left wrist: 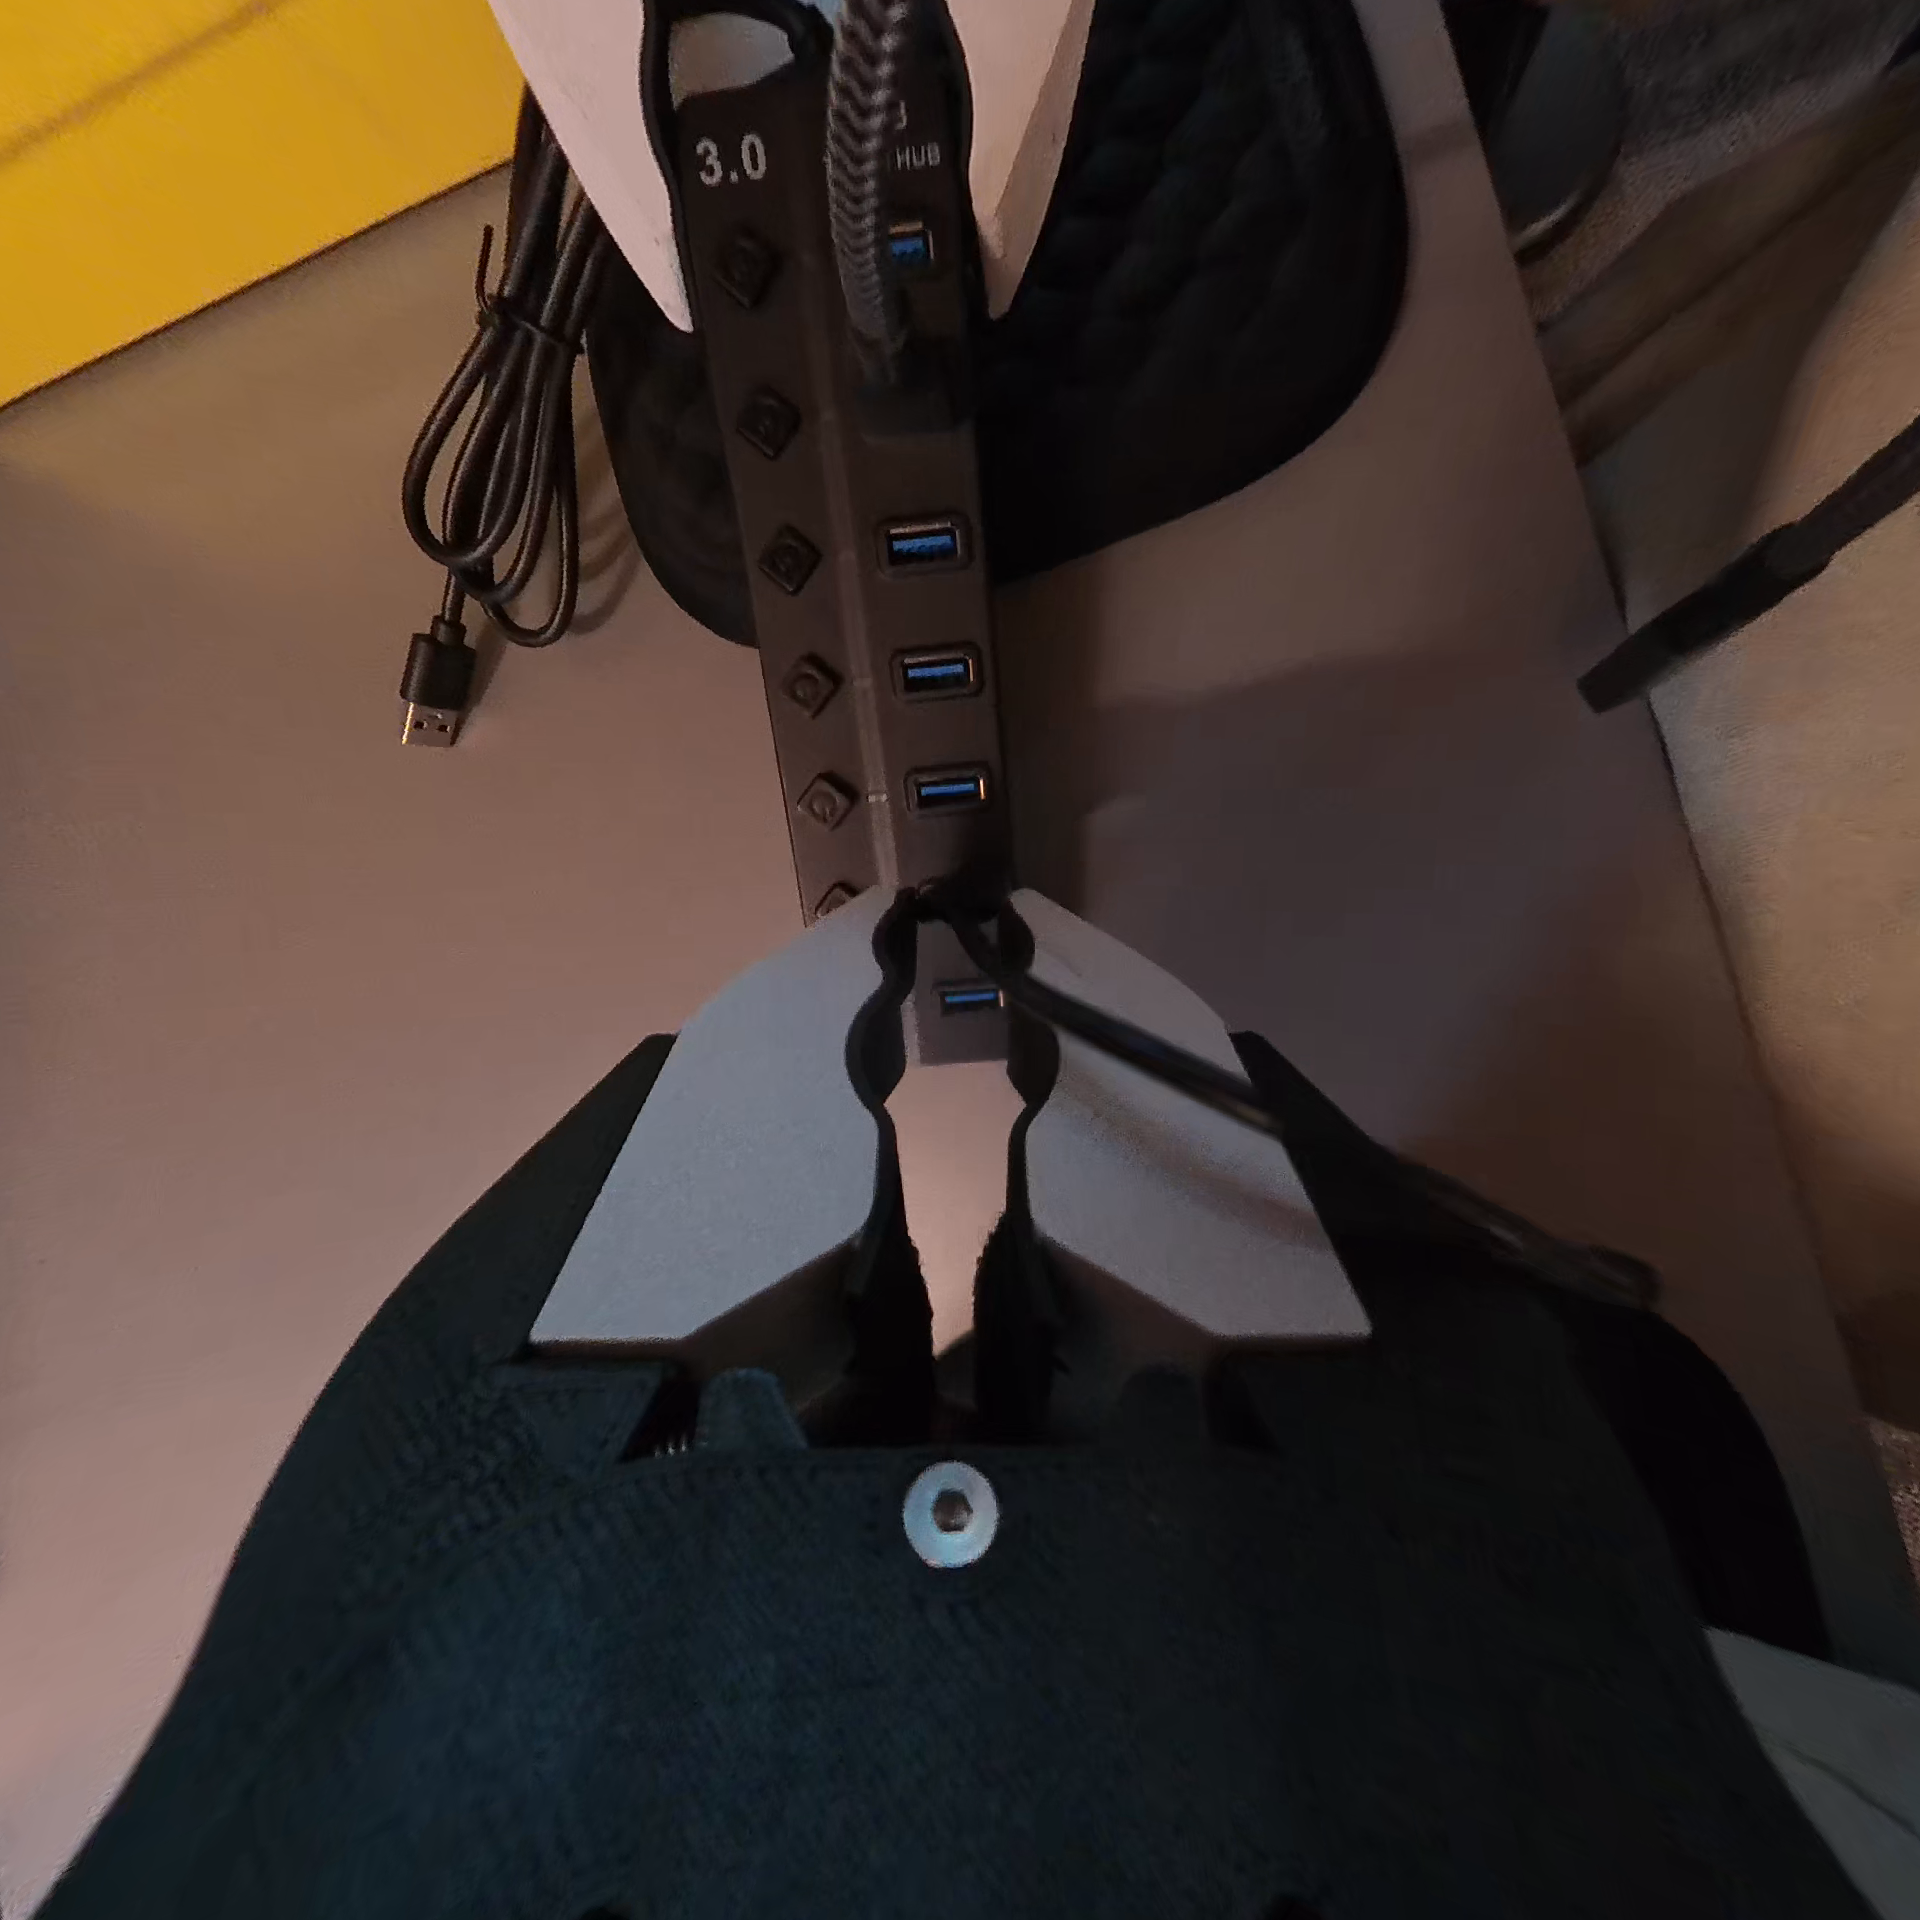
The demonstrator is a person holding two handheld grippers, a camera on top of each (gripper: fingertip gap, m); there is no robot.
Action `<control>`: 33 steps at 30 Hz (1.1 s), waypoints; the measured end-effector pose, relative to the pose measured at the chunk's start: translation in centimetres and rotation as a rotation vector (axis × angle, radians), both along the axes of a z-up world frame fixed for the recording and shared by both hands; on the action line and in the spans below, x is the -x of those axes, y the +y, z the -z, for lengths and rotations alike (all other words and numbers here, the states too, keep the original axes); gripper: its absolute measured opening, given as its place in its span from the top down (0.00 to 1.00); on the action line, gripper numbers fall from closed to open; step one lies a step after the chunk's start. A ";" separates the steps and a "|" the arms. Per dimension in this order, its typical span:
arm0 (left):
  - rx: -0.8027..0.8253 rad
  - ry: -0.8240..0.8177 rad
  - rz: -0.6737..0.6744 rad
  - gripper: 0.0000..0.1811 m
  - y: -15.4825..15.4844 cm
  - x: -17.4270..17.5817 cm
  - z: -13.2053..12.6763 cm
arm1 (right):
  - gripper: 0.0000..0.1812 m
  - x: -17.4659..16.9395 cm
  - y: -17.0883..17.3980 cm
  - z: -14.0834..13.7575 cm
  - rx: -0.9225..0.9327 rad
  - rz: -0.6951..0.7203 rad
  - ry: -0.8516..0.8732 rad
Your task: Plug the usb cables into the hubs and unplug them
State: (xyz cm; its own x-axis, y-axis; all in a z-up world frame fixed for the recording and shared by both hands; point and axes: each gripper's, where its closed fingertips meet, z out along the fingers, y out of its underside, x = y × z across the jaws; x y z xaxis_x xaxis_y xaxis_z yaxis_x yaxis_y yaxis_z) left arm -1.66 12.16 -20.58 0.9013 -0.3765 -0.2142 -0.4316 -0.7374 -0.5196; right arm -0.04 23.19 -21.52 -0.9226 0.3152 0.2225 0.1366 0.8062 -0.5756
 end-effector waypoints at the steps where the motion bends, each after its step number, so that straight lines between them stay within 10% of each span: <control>1: -0.003 -0.004 -0.001 0.92 0.1 -0.1 0.0 | 0.70 0.0 0.0 0.0 0.000 -0.001 0.001; 33: -0.024 0.027 -0.008 0.93 -1.7 0.6 0.4 | 0.70 -0.5 -0.7 -0.5 0.134 -0.027 0.003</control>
